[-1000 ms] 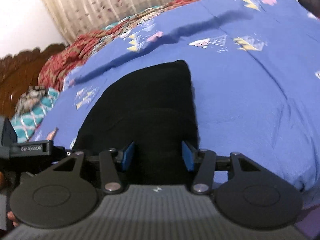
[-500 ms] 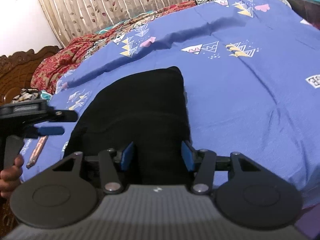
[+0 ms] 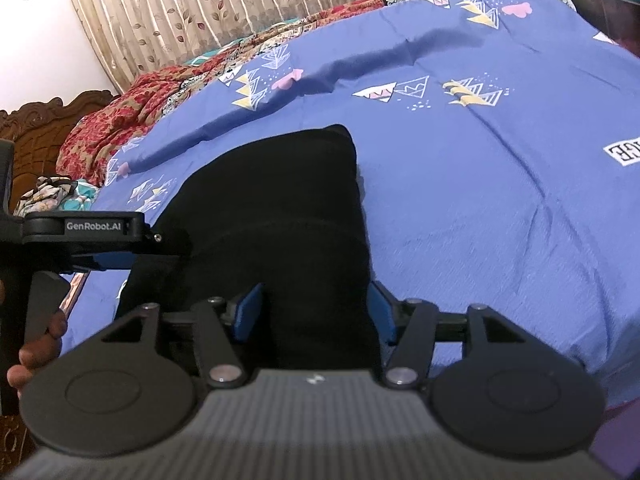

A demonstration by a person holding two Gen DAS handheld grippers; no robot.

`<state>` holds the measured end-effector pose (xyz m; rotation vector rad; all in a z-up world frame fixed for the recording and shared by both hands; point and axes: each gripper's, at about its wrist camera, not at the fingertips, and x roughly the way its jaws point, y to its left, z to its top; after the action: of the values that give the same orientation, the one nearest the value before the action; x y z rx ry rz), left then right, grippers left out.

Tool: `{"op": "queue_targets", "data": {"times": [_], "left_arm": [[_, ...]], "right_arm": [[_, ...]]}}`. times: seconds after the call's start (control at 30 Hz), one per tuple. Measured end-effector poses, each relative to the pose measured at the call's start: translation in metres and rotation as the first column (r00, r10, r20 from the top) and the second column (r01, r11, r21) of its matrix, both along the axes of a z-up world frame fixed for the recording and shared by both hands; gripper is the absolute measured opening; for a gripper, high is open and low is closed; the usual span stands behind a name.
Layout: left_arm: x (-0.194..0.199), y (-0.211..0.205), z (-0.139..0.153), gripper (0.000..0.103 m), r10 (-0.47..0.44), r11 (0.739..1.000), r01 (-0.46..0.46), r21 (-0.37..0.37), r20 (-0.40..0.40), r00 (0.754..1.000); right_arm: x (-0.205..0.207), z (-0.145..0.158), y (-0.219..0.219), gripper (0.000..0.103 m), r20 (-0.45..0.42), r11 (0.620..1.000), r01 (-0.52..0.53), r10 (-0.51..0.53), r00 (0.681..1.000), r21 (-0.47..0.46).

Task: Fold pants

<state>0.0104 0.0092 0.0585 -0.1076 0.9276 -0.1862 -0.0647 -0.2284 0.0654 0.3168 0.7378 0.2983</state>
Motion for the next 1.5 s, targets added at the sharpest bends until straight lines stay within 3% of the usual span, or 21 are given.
{"op": "queue_targets", "data": {"times": [0.5,0.57,0.8,1.03,1.13,1.2,1.23,1.27,1.33,1.5], "left_arm": [[-0.001,-0.002,0.0,0.086,-0.007,1.0,0.007,0.009,0.007,1.0],[-0.005,-0.001,0.002,0.086,-0.021,1.0,0.021,-0.016,0.023,1.0],[-0.021,0.008,0.002,0.091,-0.062,0.989,0.074,-0.125,0.1,0.993],[-0.013,0.015,0.0,0.091,-0.031,0.983,0.048,-0.18,0.095,0.995],[-0.002,0.015,0.0,0.084,-0.035,0.979,0.052,-0.197,0.09,0.995],[0.007,0.016,-0.003,0.064,-0.038,0.973,0.048,-0.226,0.051,0.998],[0.013,0.016,-0.007,0.043,-0.055,0.964,0.056,-0.258,0.014,0.998],[0.017,0.017,-0.011,0.029,-0.053,0.96,0.047,-0.276,-0.012,0.999],[0.019,0.019,-0.013,0.011,-0.05,0.952,0.043,-0.304,-0.017,0.999],[0.004,0.035,0.011,0.01,-0.03,0.92,0.056,-0.387,0.073,0.997]], "right_arm": [[-0.001,-0.002,0.006,0.065,-0.004,1.0,0.007,-0.007,1.0,0.005],[-0.001,-0.003,0.007,0.071,-0.009,1.0,0.007,-0.007,1.0,0.003],[-0.001,-0.005,0.004,0.078,-0.012,1.0,0.021,-0.021,1.0,0.003],[-0.002,-0.006,0.004,0.082,-0.004,0.999,0.033,-0.033,0.999,-0.005],[-0.003,-0.006,0.003,0.083,-0.005,0.999,0.034,-0.034,0.999,-0.004],[-0.003,-0.006,0.003,0.083,-0.005,0.999,0.034,-0.034,0.999,-0.004],[-0.003,-0.006,0.003,0.083,-0.005,0.999,0.034,-0.034,0.999,-0.005],[-0.002,-0.006,0.003,0.083,-0.005,0.999,0.035,-0.035,0.999,-0.007],[-0.001,-0.006,0.003,0.083,-0.007,0.999,0.038,-0.038,0.999,-0.012],[-0.006,0.006,0.017,0.079,0.067,0.997,0.034,-0.029,0.997,-0.073]]}}
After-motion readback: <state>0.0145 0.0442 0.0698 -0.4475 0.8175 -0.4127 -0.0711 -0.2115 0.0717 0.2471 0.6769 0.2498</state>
